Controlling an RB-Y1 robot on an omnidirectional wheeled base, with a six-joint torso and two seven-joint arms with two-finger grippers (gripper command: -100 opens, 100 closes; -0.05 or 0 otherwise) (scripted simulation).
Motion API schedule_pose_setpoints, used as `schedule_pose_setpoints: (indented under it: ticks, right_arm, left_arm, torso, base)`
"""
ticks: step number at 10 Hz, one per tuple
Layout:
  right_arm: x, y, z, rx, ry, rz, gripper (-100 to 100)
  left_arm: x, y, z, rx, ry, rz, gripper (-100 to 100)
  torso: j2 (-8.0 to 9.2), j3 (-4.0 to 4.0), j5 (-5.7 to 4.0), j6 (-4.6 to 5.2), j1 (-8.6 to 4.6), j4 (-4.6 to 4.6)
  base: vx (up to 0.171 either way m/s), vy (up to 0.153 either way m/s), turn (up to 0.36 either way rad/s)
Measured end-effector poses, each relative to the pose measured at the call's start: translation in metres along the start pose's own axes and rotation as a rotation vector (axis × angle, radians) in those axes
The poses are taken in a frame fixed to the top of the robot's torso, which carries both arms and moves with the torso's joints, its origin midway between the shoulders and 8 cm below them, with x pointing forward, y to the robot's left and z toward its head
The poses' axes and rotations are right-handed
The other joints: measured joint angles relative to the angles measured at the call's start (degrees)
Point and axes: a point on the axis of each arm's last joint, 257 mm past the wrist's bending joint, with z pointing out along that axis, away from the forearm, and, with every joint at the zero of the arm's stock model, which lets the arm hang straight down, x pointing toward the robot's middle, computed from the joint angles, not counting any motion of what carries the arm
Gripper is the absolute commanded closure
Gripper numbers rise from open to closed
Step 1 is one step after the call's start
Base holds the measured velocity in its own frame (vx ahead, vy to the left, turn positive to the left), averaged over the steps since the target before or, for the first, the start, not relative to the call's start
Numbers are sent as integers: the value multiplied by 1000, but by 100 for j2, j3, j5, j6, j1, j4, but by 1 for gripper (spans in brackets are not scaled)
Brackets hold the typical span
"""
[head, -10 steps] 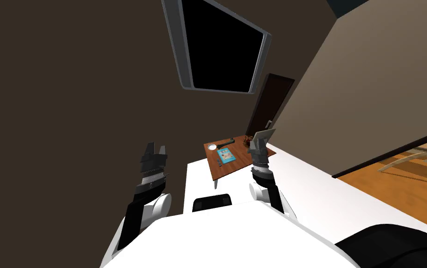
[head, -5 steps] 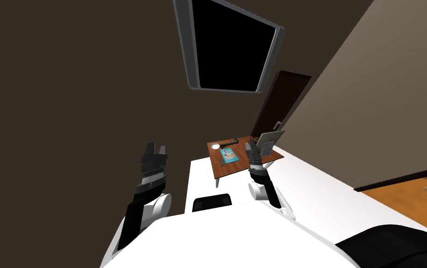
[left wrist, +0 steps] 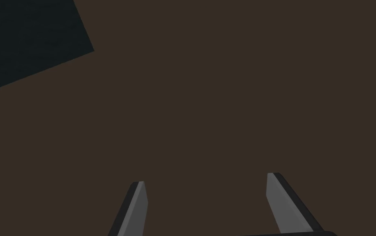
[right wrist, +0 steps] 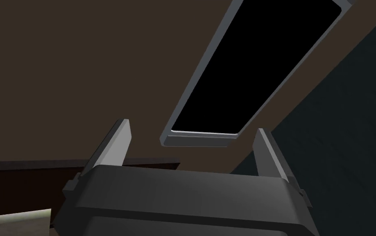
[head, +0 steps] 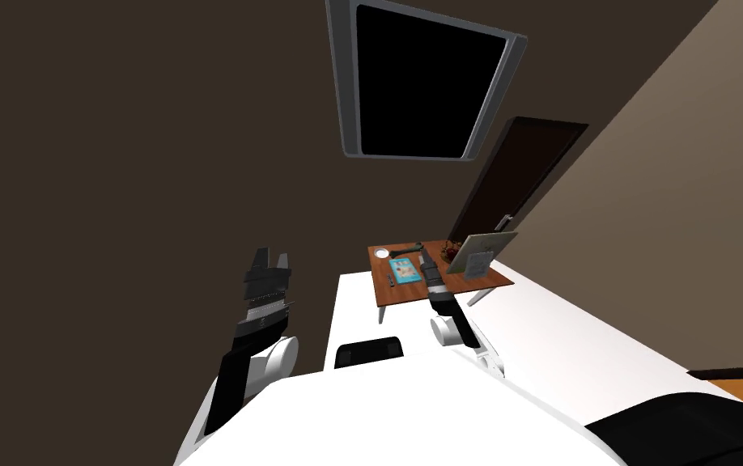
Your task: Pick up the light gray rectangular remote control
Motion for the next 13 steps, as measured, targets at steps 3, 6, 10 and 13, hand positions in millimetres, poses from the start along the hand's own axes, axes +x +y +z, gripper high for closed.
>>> schedule_pose_setpoints:
  ticks: [3, 6, 10, 13]
  right_arm:
    - [19, -44, -3, 114, 63, -9, -100]
    - [27, -83, -11, 206, 115, -19, -100]
    - [45, -144, -31, 359, 189, -40, -100]
    - [55, -176, -50, 450, 237, -55, -100]
  left_arm:
    - [0, 0, 0, 0, 0, 0, 0]
    - [0, 0, 0, 0, 0, 0, 0]
    - [0, 0, 0, 0, 0, 0, 0]
    - [0, 0, 0, 0, 0, 0, 0]
  torso:
    - [-4, -2, 1, 2, 3, -1]
    - [-5, -3, 1, -3, 0, -1]
    - [-11, -6, 1, -1, 3, -2]
    - [-14, -8, 0, 4, -1, -3]
  base:
    - [-41, -17, 136]
    - [-43, -19, 238]
    - [-35, -12, 164]
    - [-20, -17, 119]
